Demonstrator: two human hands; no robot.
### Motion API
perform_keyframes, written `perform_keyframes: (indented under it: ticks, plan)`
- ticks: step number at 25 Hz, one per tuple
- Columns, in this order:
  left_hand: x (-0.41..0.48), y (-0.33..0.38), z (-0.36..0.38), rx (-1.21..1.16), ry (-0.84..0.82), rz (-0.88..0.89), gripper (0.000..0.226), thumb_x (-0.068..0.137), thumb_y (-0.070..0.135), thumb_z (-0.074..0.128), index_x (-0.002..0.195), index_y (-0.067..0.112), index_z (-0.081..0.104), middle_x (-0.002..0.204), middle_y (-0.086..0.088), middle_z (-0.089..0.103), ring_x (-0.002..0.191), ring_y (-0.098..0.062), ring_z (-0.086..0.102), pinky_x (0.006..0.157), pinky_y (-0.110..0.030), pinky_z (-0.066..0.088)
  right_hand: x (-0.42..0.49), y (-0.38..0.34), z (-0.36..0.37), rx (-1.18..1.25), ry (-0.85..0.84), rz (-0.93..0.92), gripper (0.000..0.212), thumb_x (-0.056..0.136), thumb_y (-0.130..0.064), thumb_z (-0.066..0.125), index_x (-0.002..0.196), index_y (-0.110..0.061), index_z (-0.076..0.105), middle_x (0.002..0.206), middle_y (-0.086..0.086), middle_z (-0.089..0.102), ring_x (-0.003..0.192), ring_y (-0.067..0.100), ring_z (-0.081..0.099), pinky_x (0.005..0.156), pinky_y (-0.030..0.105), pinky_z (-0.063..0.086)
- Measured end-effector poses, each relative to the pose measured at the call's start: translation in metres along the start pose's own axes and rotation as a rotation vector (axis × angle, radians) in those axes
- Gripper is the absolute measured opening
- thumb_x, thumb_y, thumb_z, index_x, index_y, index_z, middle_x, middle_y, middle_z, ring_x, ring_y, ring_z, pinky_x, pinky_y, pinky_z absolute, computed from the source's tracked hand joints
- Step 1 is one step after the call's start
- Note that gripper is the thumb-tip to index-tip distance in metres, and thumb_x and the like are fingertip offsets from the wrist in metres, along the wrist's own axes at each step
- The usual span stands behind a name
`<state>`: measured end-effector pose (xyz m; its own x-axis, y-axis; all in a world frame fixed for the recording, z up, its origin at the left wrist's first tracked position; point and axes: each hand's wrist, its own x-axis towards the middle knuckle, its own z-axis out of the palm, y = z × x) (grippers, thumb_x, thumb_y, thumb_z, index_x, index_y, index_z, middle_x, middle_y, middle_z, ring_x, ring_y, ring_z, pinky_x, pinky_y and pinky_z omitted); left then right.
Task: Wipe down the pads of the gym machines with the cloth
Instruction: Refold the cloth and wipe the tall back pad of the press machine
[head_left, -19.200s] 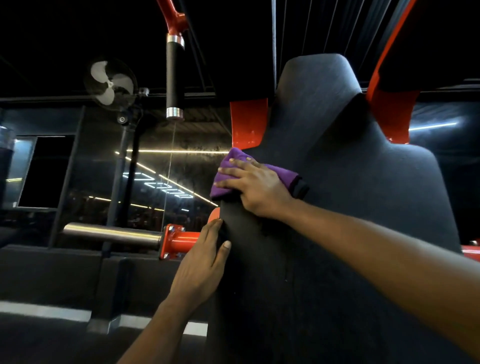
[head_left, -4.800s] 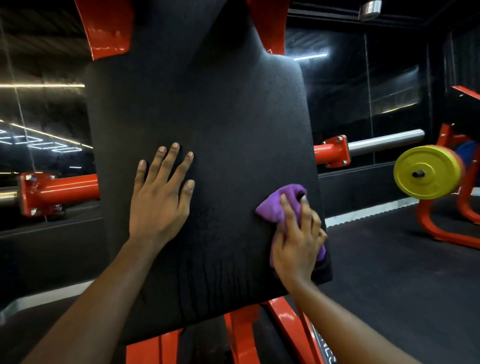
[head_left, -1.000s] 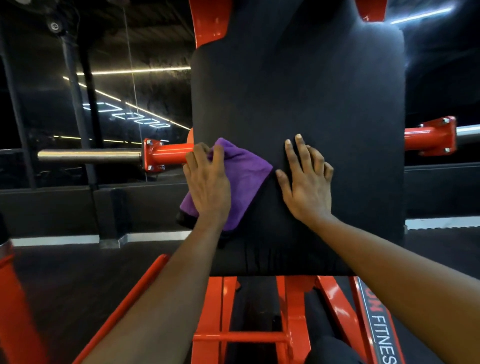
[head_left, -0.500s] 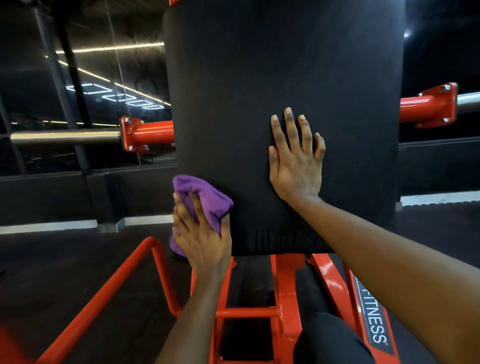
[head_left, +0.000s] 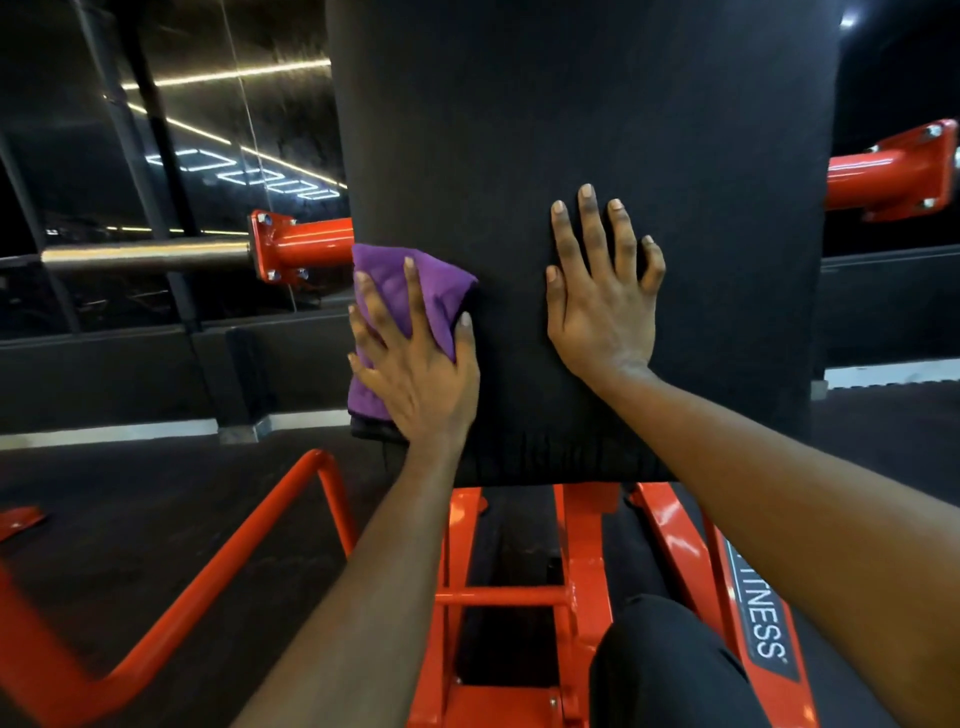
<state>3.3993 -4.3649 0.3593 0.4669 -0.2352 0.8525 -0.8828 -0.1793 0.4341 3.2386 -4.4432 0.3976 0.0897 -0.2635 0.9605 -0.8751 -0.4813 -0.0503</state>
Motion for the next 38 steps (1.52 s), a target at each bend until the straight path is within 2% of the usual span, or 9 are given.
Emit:
perform_keyframes:
  ticks: [6, 9, 12, 15, 19, 26, 29, 33, 38]
  plan:
    - [-0.119, -0.052, 0.017, 0.048, -0.133, 0.022, 0.080, 0.095, 0.053, 0.048, 0.160, 0.036, 0.006, 0.168, -0.012, -0.007, 0.152, -0.040, 0.007, 0.112, -0.067, 0.026, -0.003, -0.002, -0.002, 0.008, -0.015, 0.007, 0.059, 0.107, -0.039, 0.026, 0.162, -0.025, 0.011, 0.170, 0.003, 0.008, 0.155, 0.028, 0.013, 0.120, 0.054, 0.018]
    - [-0.100, -0.048, 0.011, -0.048, -0.123, -0.037, 0.077, 0.097, 0.051, 0.049, 0.161, 0.035, 0.010, 0.168, -0.012, 0.000, 0.151, -0.039, 0.013, 0.110, -0.065, 0.030, -0.003, -0.001, -0.003, 0.014, -0.031, 0.000, 0.059, 0.107, -0.039, 0.027, 0.162, -0.025, 0.010, 0.170, 0.003, 0.007, 0.155, 0.028, 0.011, 0.121, 0.055, 0.017]
    - [-0.030, -0.023, 0.000, -0.136, -0.006, -0.020, 0.071, 0.099, 0.054, 0.046, 0.160, 0.032, 0.015, 0.166, -0.015, 0.010, 0.149, -0.038, 0.019, 0.109, -0.059, 0.030, -0.004, -0.002, -0.002, 0.012, -0.024, 0.009, 0.059, 0.107, -0.039, 0.026, 0.162, -0.025, 0.010, 0.170, 0.003, 0.006, 0.155, 0.028, 0.011, 0.121, 0.055, 0.017]
    - [0.005, -0.007, -0.002, -0.077, 0.016, 0.027, 0.072, 0.099, 0.058, 0.038, 0.161, 0.032, 0.012, 0.168, -0.012, 0.003, 0.152, -0.036, 0.012, 0.114, -0.063, 0.023, -0.003, -0.002, -0.001, 0.010, -0.023, 0.007, 0.059, 0.107, -0.039, 0.025, 0.162, -0.025, 0.010, 0.170, 0.003, 0.006, 0.155, 0.027, 0.011, 0.121, 0.054, 0.016]
    - [-0.053, -0.032, 0.015, 0.040, -0.003, 0.042, 0.071, 0.100, 0.055, 0.037, 0.161, 0.030, 0.011, 0.169, -0.010, 0.000, 0.153, -0.037, 0.007, 0.114, -0.063, 0.026, -0.004, 0.000, 0.000, 0.015, -0.023, 0.010, 0.059, 0.107, -0.039, 0.025, 0.162, -0.026, 0.009, 0.170, 0.002, 0.005, 0.156, 0.027, 0.009, 0.122, 0.054, 0.015]
    - [-0.094, -0.062, 0.005, -0.041, -0.075, -0.070, 0.078, 0.095, 0.045, 0.050, 0.161, 0.030, 0.012, 0.169, -0.006, 0.004, 0.143, -0.039, 0.029, 0.093, -0.057, 0.044, -0.005, -0.001, -0.002, 0.011, -0.025, 0.008, 0.059, 0.108, -0.038, 0.025, 0.162, -0.025, 0.009, 0.170, 0.003, 0.005, 0.156, 0.027, 0.009, 0.122, 0.055, 0.015]
    - [-0.014, -0.027, -0.006, -0.113, -0.005, -0.023, 0.073, 0.097, 0.049, 0.045, 0.161, 0.028, 0.016, 0.168, -0.007, 0.013, 0.142, -0.039, 0.033, 0.100, -0.055, 0.039, -0.005, -0.002, -0.001, 0.006, -0.018, 0.004, 0.059, 0.108, -0.039, 0.025, 0.163, -0.025, 0.009, 0.170, 0.003, 0.006, 0.156, 0.027, 0.010, 0.122, 0.055, 0.016]
    - [0.073, 0.019, -0.019, -0.105, 0.040, 0.137, 0.073, 0.099, 0.056, 0.041, 0.160, 0.030, 0.012, 0.169, -0.006, 0.007, 0.150, -0.038, 0.019, 0.115, -0.058, 0.027, -0.006, 0.000, 0.000, 0.020, -0.001, 0.002, 0.058, 0.108, -0.038, 0.026, 0.162, -0.026, 0.011, 0.170, 0.002, 0.007, 0.156, 0.027, 0.010, 0.122, 0.054, 0.016]
    - [-0.029, -0.010, 0.004, 0.011, -0.024, 0.131, 0.073, 0.099, 0.049, 0.041, 0.161, 0.032, 0.005, 0.169, -0.004, -0.003, 0.152, -0.039, 0.011, 0.117, -0.061, 0.024, -0.005, 0.000, 0.002, 0.024, 0.013, 0.004, 0.058, 0.107, -0.038, 0.028, 0.162, -0.025, 0.013, 0.170, 0.003, 0.010, 0.156, 0.027, 0.012, 0.122, 0.054, 0.017]
